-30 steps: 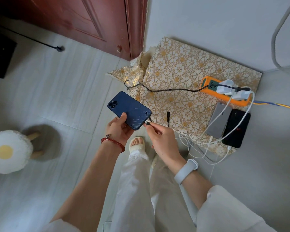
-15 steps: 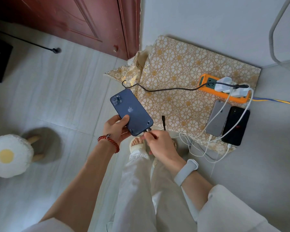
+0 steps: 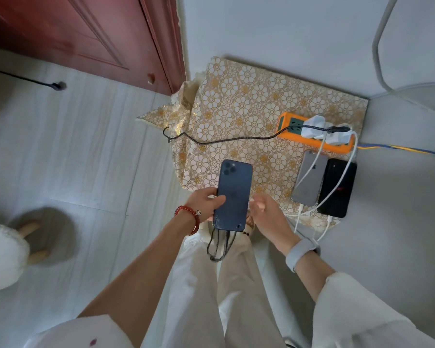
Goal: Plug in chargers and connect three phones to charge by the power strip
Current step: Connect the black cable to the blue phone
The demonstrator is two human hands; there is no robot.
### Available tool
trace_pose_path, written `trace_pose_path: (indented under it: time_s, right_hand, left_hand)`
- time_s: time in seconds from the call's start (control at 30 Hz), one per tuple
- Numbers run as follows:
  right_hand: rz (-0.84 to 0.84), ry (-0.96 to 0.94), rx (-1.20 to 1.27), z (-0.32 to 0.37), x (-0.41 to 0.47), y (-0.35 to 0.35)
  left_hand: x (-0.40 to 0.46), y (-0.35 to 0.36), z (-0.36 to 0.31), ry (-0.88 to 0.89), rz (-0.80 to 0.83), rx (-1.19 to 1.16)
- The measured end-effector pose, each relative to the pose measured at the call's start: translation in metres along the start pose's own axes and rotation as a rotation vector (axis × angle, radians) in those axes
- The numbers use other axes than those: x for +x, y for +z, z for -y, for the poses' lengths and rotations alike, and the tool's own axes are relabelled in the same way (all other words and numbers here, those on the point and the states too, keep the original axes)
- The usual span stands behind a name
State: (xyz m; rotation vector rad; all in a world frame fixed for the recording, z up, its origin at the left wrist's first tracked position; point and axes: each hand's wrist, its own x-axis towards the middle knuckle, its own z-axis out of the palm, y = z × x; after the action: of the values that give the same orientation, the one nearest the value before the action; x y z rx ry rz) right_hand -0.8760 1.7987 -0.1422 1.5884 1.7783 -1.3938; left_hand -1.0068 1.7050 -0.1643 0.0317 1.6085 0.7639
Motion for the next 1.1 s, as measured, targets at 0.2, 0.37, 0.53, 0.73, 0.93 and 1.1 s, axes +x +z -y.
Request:
trace_pose_path:
  time_s: [0.2,0.37,0.53,0.73,0.93,1.1]
  right_hand:
    - [-0.044,-0.015,0.124,0.001,0.039,-0.001]
    - [-0.118,-0.091,0.076,0.009,0.063,-0.003]
    - [-0.104,-0.094,0.034,0.007,0.075,-0.006]
    - [-0.122,-0.073,0.145,0.004,0.071,-0.008]
    - [-0.076,-0.039,0.143,0.007,0.072,-0.008]
    - [-0.031,-0.041,0.048,0.013,0.064,-0.017]
  left_hand:
    - [0.032,0.032,-0.016,0.146,-0.156,0.377]
    - [0.048,0.040,-0.021,0.270,-0.212,0.477]
    - [0.054,0.039,-0.012,0.300,-0.202,0.555]
    - [0.055,0.039,-0.011,0.302,-0.320,1.018]
    - [0.057,0.032,-0.013,0.247,-0.250,1.182]
    - [0.044,0.027,-0.031,0.175,-0.178,1.113]
